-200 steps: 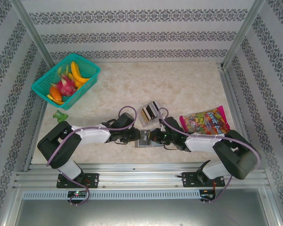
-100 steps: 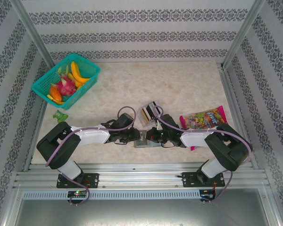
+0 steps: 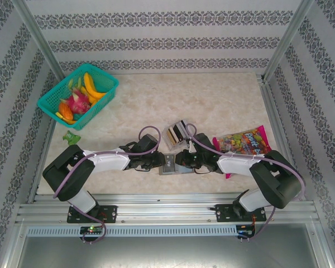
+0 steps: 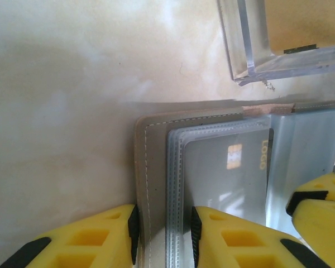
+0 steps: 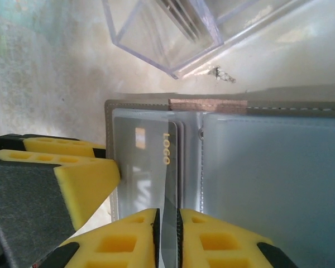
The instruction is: Put the credit cards into the card holder
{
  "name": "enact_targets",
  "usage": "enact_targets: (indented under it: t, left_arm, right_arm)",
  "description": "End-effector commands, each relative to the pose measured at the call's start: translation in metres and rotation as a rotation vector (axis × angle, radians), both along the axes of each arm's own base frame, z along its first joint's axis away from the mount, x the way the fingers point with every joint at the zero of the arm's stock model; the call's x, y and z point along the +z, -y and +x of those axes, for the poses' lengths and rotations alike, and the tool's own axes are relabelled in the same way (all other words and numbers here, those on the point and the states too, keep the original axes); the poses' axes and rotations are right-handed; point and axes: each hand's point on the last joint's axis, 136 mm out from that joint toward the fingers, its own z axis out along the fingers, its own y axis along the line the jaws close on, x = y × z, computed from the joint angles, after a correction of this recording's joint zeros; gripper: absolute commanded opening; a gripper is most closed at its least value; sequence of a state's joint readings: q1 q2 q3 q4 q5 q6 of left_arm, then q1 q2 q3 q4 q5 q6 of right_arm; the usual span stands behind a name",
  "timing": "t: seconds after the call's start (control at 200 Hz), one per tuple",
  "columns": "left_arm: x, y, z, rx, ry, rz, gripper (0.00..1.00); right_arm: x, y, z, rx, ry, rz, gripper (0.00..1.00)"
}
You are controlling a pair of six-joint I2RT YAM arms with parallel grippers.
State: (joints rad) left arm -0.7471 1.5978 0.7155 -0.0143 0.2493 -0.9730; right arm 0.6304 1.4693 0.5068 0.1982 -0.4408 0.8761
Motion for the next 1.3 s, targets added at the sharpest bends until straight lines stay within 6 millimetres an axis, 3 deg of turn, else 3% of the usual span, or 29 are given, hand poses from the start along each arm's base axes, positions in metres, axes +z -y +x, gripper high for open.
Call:
enact_targets:
  t: [0.0, 0.205, 0.345, 0.42, 0.575, 0.625, 0.719, 0.834, 1.019, 1.294]
  left_arm:
    - [0.000, -0.003, -0.004, -0.001, 0.005, 0.025, 0.34]
    - [0.000, -0.001, -0.005, -0.009, 0.003, 0.017, 0.33]
    - [0.001, 0.001, -0.004, -0.012, 0.005, 0.010, 0.33]
    - [0.003, -0.001, -0.004, -0.006, 0.009, 0.015, 0.33]
    - [0.013, -0.014, -0.003, 0.034, 0.045, 0.043, 0.37]
    - [0.018, -0.018, -0.002, 0.049, 0.059, 0.049, 0.41]
    - [0.023, -0.025, -0.002, 0.070, 0.067, 0.056, 0.46]
    - [0.025, -0.026, 0.001, 0.085, 0.049, 0.023, 0.48]
    - [0.023, -0.019, 0.003, 0.076, -0.002, -0.049, 0.51]
    - [0.014, -0.011, 0.002, 0.083, -0.049, -0.104, 0.55]
  right_arm:
    - [-0.004, -0.007, 0.001, 0.027, -0.018, -0.001, 0.17]
    - [-0.002, -0.026, 0.001, 0.071, -0.026, 0.037, 0.04]
    - [-0.001, -0.028, 0.000, 0.078, -0.022, 0.036, 0.03]
    - [0.001, -0.024, 0.000, 0.069, -0.019, 0.026, 0.08]
    - [0.024, 0.001, 0.002, 0.061, 0.064, -0.096, 0.17]
    - [0.029, 0.020, 0.002, 0.049, 0.096, -0.204, 0.21]
    - [0.030, 0.065, 0.004, -0.013, 0.123, -0.434, 0.39]
    - [0.019, 0.095, 0.001, -0.035, 0.083, -0.565, 0.44]
    - [0.002, 0.101, 0.002, -0.064, 0.010, -0.599, 0.44]
    - [-0.014, 0.083, 0.005, -0.043, -0.042, -0.511, 0.42]
